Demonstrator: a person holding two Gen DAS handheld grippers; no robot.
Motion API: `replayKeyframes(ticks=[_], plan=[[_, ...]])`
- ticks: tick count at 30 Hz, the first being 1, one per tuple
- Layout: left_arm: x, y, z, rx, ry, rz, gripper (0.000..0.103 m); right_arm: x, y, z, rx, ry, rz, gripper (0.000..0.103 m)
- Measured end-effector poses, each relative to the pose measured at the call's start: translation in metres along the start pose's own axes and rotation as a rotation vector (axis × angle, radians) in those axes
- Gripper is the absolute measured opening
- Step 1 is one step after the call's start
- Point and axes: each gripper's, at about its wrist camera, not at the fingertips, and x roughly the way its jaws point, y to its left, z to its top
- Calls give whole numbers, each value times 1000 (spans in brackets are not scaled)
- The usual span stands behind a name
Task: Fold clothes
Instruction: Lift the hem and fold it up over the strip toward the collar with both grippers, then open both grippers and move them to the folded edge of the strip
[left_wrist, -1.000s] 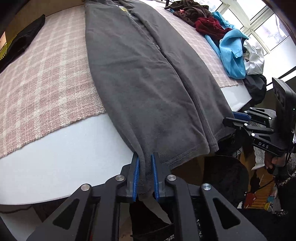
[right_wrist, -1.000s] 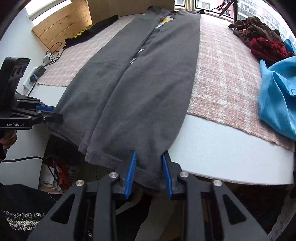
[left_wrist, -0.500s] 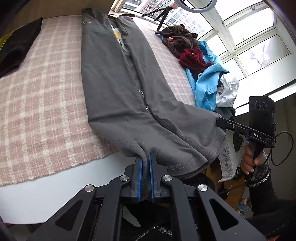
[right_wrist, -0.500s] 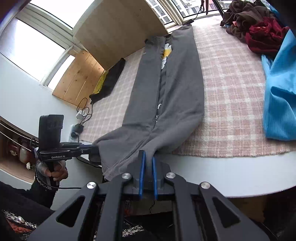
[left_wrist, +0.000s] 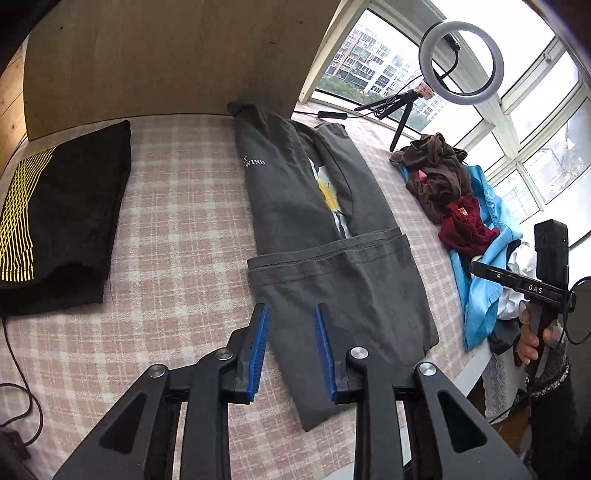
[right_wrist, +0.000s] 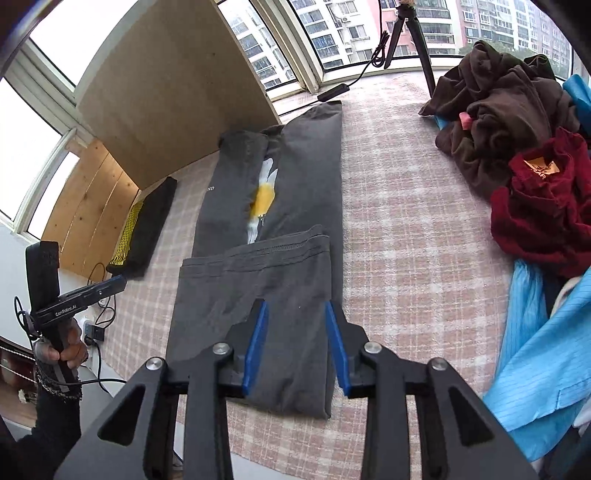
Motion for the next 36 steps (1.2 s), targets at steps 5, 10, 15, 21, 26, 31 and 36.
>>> replayKeyframes(ticks=[5,10,15,21,26,31,36], plan=[[27,-6,-40,63,110,36,25,25,10,-34,-105,53,-73,32],[62,-5,-57,40,183,24,25,67,14,-55,-177,132,-125,32],[77,-14,-60,55,164,4,22,78,10,-61,-165,137,-85,18],[59,-37,-62,167,92,-4,3,49,-4,-66,-85,92,15,4],[56,-20,-53,156,127,34,15,56,-3,-73,-138,167,-12,13],[76,6,-15,24,101,21,27,53,1,-30,-134,73,-26,43],[111,3,1,74,96,37,12,87,2,4,-153,76,-80,42]])
